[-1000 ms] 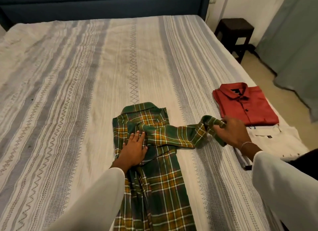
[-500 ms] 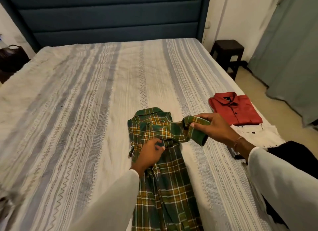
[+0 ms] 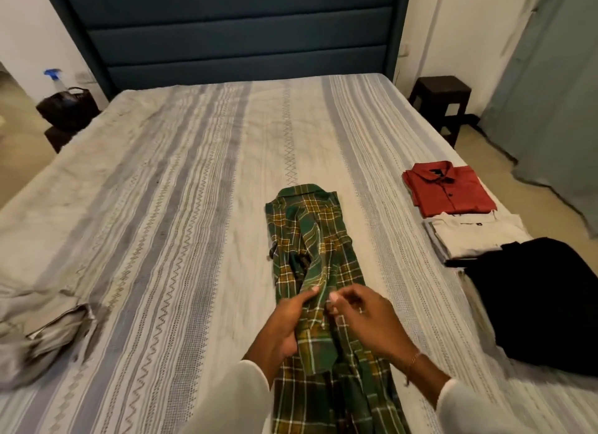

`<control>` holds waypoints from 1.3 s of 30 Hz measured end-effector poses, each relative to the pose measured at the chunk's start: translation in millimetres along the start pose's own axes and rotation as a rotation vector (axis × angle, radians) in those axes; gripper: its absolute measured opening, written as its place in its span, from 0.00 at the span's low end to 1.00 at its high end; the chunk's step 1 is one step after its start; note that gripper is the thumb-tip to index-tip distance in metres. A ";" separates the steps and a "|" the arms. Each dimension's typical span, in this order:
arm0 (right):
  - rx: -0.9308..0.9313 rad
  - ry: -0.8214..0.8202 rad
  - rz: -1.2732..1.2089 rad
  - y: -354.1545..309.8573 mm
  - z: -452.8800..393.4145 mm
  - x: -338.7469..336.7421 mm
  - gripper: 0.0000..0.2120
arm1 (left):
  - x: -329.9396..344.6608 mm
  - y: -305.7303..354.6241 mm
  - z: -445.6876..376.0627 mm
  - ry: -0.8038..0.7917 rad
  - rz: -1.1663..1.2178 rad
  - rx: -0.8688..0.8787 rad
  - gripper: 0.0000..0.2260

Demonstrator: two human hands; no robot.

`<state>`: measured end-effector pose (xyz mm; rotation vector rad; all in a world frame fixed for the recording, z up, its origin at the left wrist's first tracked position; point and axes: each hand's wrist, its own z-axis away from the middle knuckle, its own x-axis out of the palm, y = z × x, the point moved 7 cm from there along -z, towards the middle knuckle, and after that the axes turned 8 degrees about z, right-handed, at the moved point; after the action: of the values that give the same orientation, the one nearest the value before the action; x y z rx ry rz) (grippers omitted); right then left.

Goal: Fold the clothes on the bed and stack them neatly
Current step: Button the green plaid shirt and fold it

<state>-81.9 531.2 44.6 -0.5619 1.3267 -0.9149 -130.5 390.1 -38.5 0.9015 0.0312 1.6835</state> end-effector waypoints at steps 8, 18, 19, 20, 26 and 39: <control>0.386 -0.153 -0.443 74.7 12.2 90.0 0.20 | -36.0 -50.2 -5.0 0.064 0.184 -0.118 0.24; 0.317 0.032 -0.201 78.4 7.1 79.8 0.06 | -25.1 -16.8 2.9 0.583 -0.922 0.447 0.25; 0.295 0.048 -0.158 76.8 6.3 77.9 0.05 | -22.0 -16.4 1.6 0.580 -1.006 0.418 0.25; 0.278 0.052 -0.133 76.1 5.6 78.0 0.04 | -22.0 -17.3 -1.4 0.564 -1.034 0.376 0.24; 0.231 0.077 -0.051 76.5 5.8 78.0 0.04 | -43.3 -28.3 -16.3 0.536 -0.475 0.062 0.07; 0.363 0.288 -0.263 95.6 25.9 60.5 0.05 | -67.3 -12.1 15.0 0.591 -0.419 0.536 0.14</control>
<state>-34.6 530.3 -61.4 -0.3328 1.3153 -1.4608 -109.6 331.1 -69.9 0.6785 1.0393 1.5012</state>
